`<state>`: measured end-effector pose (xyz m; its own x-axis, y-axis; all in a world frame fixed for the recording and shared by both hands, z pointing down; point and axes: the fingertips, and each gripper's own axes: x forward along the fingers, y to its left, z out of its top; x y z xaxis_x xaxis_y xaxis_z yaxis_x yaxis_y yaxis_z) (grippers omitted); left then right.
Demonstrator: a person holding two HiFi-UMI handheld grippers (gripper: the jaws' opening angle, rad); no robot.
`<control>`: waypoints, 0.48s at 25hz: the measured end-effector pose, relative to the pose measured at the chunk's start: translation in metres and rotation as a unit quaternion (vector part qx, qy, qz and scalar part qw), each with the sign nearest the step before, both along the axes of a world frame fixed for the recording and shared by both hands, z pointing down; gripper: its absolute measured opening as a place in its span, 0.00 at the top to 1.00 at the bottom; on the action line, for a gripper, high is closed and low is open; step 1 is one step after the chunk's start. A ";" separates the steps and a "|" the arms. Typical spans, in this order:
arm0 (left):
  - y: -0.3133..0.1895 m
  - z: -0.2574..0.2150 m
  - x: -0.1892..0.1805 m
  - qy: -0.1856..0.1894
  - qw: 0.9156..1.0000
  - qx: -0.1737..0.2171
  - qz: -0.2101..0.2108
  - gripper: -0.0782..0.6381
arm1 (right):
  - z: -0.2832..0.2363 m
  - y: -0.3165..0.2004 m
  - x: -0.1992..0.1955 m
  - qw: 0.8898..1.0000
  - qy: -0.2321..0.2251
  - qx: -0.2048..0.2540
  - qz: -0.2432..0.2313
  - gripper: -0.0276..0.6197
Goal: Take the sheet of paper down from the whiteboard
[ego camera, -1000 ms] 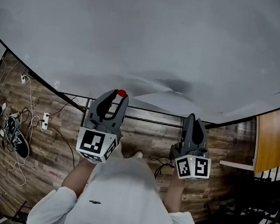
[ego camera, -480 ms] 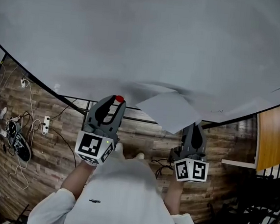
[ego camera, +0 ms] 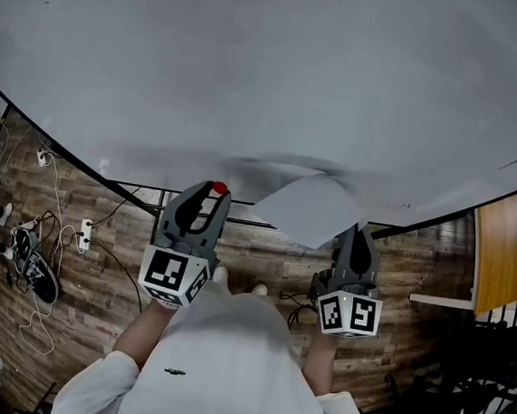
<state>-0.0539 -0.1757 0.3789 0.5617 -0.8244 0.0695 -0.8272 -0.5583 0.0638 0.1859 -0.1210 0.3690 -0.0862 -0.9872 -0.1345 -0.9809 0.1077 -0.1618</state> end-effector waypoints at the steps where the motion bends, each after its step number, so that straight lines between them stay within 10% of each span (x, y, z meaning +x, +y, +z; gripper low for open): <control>1: 0.000 0.000 0.000 0.001 1.000 0.000 0.000 0.72 | 0.000 -0.001 0.000 1.000 0.003 -0.001 0.001 0.94; 12: -0.002 -0.004 -0.002 0.008 1.000 0.004 0.000 0.72 | -0.006 -0.007 -0.003 1.000 0.028 0.001 -0.002 0.94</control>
